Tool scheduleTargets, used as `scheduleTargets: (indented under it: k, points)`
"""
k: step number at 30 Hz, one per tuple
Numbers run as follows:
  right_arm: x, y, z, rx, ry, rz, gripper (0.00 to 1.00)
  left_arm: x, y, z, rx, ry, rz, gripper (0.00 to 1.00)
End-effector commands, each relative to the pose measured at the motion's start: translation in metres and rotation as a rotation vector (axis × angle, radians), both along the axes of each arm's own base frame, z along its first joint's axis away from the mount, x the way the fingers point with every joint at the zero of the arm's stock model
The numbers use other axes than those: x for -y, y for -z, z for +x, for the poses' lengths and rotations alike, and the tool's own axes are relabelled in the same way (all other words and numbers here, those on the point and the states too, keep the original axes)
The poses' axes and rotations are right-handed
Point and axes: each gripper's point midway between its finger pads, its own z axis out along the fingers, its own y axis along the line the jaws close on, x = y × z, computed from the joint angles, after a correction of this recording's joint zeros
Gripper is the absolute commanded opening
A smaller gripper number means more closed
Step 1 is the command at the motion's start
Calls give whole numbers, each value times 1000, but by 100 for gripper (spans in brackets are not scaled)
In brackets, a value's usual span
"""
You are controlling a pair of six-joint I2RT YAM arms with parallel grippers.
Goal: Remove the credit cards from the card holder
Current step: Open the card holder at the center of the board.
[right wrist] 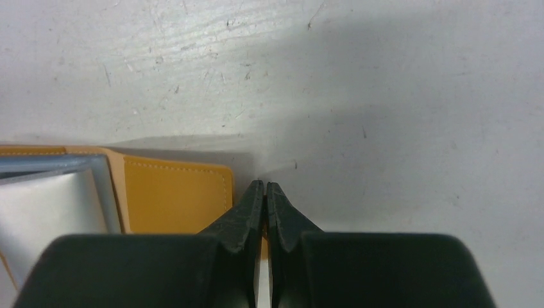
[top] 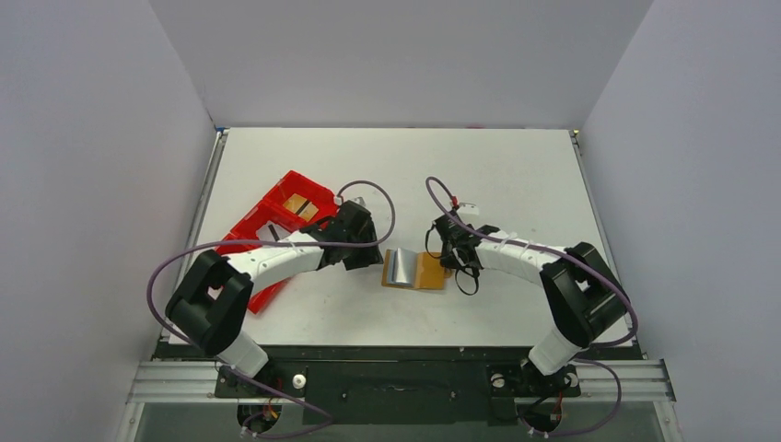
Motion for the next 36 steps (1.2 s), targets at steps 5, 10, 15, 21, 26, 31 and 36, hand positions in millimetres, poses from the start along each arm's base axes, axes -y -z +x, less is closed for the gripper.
scheduleTargets:
  k: [5,10,15,21,26,31,36]
  points:
    - [-6,11,17,28,0,-7,0,28,-12,35,77,33,-14,36]
    - [-12,9,21,36,-7,14,0,40,-8,40,81,63,-6,26]
    - [-17,4,26,48,-11,30,0,49,-6,41,83,83,-12,18]
    - [-15,-11,33,73,5,48,8,55,-3,40,76,97,-8,15]
    - [-13,-43,37,130,14,68,41,56,0,38,68,99,-7,15]
    - [-10,-75,39,186,25,85,45,58,-1,38,70,98,-14,15]
    - [-13,-107,37,233,12,119,45,59,-2,38,71,101,-18,15]
